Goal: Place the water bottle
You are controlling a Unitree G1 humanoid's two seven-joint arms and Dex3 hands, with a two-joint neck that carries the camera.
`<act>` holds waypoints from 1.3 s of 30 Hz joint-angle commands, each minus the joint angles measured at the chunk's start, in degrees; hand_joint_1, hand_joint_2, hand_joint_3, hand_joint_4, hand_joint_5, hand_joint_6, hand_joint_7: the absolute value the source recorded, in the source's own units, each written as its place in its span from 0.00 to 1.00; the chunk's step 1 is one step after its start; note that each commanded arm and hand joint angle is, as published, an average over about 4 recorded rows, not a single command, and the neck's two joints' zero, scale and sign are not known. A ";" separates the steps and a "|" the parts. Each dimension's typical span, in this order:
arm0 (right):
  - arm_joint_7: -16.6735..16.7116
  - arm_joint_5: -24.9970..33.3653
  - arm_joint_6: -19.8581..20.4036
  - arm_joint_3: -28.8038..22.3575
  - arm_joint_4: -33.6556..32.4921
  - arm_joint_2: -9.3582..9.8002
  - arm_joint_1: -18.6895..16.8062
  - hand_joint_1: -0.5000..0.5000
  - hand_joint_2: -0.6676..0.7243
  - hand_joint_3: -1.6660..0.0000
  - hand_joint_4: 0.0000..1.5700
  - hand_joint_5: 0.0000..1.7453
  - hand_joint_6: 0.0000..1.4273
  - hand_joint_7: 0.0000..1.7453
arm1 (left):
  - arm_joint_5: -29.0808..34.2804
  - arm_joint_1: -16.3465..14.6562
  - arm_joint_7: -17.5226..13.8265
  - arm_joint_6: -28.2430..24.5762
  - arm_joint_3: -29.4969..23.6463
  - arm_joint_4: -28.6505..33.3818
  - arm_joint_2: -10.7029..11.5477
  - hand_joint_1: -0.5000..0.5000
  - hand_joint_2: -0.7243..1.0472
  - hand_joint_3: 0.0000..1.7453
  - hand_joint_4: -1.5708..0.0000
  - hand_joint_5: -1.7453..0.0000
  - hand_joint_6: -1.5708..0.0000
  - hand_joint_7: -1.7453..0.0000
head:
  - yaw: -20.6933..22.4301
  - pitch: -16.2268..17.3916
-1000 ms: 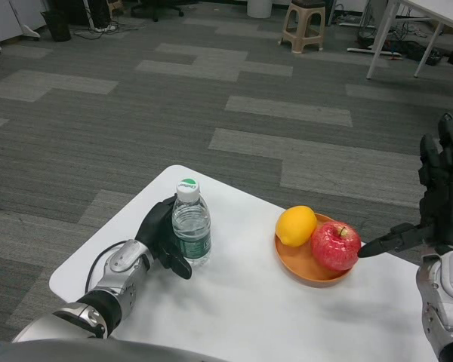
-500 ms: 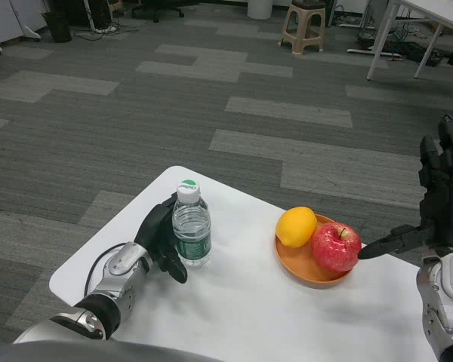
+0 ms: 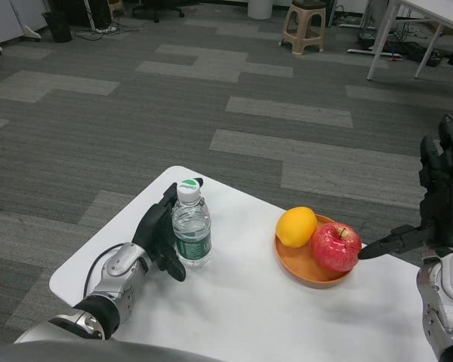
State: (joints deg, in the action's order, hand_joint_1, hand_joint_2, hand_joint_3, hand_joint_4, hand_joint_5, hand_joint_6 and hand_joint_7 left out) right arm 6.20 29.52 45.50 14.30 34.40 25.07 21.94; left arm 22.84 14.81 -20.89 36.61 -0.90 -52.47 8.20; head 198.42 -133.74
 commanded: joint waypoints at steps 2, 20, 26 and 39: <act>-0.03 0.45 0.38 -0.06 -0.15 -0.20 -0.51 0.26 0.82 1.00 0.00 0.00 0.00 0.04 | 1.08 -0.86 0.15 0.39 -0.48 1.52 0.59 0.93 0.01 0.05 1.00 0.82 1.00 0.84 | 0.15 -0.01; -0.05 0.45 0.38 -0.06 0.05 -0.20 -0.49 0.27 0.82 1.00 0.00 0.00 0.00 0.04 | 5.33 -5.41 2.44 0.26 -6.88 11.87 0.63 0.96 0.00 0.05 1.00 1.00 1.00 0.84 | 0.99 0.16; -0.01 0.45 0.38 -0.01 0.05 -0.20 -0.49 0.26 0.82 1.00 0.00 0.00 0.00 0.04 | 6.64 -7.91 4.11 -0.36 -11.14 19.91 0.59 0.96 0.00 0.05 1.00 1.00 1.00 0.84 | 1.39 -0.02; -0.03 0.36 0.38 -0.06 -0.19 -0.20 -0.40 0.27 0.82 1.00 0.00 0.00 0.00 0.04 | 2.78 -11.65 9.27 -10.40 -21.75 46.58 1.00 0.89 0.05 0.05 1.00 1.00 1.00 0.84 | 0.50 -1.14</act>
State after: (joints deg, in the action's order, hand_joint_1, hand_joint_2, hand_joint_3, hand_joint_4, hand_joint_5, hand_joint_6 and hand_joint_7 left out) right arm 6.20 29.52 45.59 14.46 34.31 24.99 21.81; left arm 26.46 3.67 -12.20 27.86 -21.67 -8.81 8.90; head 198.99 -134.79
